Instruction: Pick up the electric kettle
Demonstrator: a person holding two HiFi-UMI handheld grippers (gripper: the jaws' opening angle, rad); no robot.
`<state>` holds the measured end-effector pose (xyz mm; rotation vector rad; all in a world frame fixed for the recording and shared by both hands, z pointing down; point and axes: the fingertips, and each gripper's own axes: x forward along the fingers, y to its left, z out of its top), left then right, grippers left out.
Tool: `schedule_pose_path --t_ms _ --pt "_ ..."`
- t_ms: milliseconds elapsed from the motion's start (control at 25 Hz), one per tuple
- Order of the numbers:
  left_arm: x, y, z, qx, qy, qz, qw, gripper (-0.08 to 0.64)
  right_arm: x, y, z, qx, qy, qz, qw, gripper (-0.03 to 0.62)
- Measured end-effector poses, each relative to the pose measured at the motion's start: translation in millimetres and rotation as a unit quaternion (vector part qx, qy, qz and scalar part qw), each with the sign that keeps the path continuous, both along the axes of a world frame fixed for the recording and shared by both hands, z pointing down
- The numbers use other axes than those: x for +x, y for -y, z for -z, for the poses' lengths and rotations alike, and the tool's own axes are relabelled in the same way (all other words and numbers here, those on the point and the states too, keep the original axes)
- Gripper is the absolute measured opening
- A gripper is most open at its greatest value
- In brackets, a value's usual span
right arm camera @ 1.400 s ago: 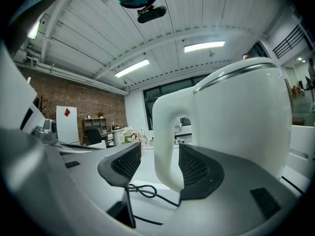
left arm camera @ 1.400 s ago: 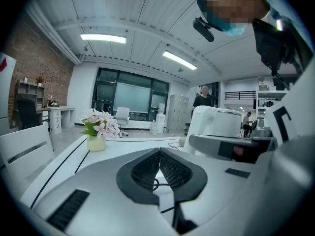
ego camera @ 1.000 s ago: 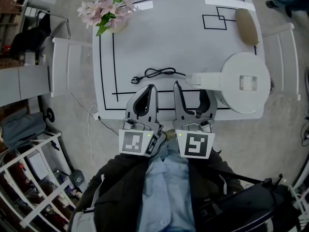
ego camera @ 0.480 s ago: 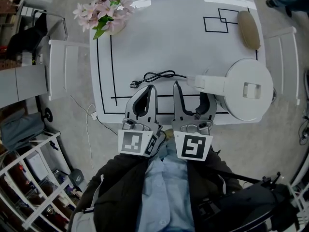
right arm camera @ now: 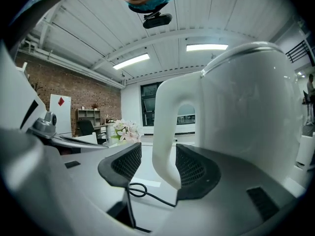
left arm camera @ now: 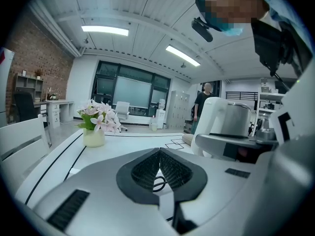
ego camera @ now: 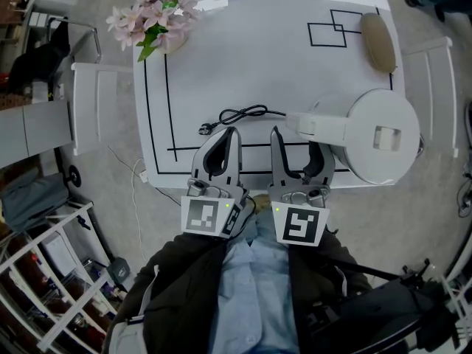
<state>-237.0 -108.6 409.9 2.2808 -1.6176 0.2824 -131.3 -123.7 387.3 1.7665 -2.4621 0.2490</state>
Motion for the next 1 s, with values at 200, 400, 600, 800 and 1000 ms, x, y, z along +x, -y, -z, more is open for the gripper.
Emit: schedule_pose_path --t_ms 200,400,600,800,1000 --pt "10.0 -5.2 1.8 0.003 0.002 -0.008 1.0000 0.005 0.4 -6.7 -1.8 -0.004 0.009 0.014 1.000 0.227" --pt "21.3 -11.0 7.2 0.011 0.004 -0.019 0.9998 0.005 1.8 -12.0 0.4 -0.002 0.014 0.023 1.000 0.227" --pt "27.6 -13.1 10.5 0.015 0.004 -0.024 0.9996 0.005 4.8 -15.2 3.1 0.002 0.015 0.025 1.000 0.227" --pt "29.9 -13.4 11.0 0.016 0.003 -0.026 0.9995 0.005 5.7 -17.1 4.8 0.001 0.017 0.028 0.999 0.227" --pt "39.5 -12.3 9.3 0.018 -0.005 -0.041 0.9990 0.005 3.5 -25.3 2.1 -0.005 0.014 0.047 0.999 0.227"
